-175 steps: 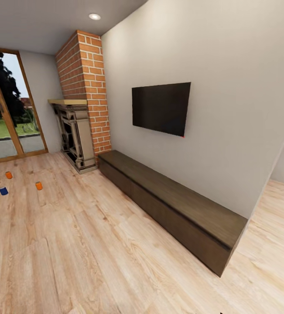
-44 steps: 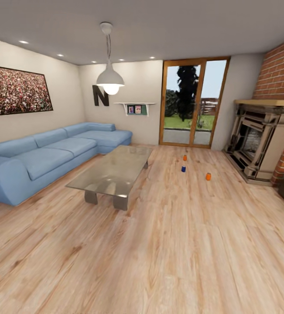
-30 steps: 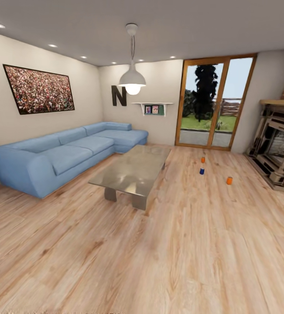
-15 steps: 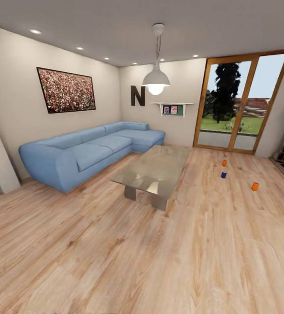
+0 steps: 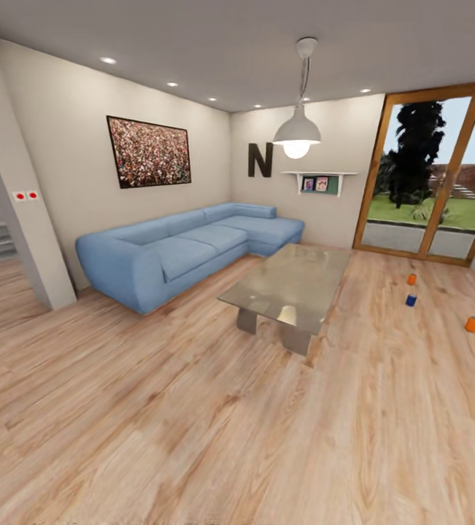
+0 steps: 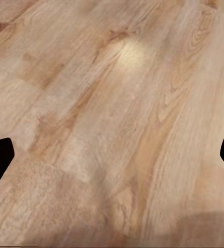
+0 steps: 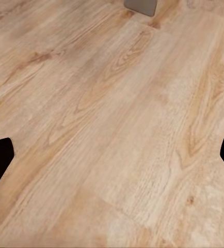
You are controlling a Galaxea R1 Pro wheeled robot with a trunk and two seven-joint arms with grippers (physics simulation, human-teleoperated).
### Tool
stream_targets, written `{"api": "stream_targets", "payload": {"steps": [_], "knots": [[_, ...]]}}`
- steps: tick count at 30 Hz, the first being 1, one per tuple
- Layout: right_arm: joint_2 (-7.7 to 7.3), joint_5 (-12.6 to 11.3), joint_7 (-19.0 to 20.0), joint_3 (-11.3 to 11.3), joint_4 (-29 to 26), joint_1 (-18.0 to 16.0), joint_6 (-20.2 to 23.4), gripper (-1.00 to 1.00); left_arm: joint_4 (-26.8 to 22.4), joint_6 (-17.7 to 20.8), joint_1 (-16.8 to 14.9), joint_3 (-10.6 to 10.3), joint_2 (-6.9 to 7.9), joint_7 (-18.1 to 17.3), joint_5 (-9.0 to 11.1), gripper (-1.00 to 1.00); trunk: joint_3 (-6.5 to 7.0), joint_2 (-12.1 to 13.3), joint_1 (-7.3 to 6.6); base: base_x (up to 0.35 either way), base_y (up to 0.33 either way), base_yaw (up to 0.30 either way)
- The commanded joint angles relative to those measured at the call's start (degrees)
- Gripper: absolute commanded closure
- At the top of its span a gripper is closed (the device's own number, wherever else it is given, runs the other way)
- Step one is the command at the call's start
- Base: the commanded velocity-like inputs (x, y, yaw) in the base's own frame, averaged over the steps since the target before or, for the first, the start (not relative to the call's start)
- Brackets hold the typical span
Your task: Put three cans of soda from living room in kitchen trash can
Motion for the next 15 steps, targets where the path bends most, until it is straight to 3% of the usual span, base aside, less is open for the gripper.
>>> {"api": "stream_targets", "payload": {"steps": [1, 15], "knots": [[0.01, 0.0, 0.0, 0.0, 0.0, 0.0, 0.0, -1.0, 0.0, -0.2, 0.0, 0.0, -0.01, 0.0, 0.0, -1.0, 0.0, 0.0, 0.0, -0.045, 0.023, 0.206], [0.05, -0.1, 0.0, 0.0, 0.0, 0.0, 0.0, -1.0, 0.0, -0.5, 0.0, 0.0, -0.03, 0.1, -0.1, -1.0, 0.0, 0.0, 0.0, -0.007, -0.017, 0.206]]}}
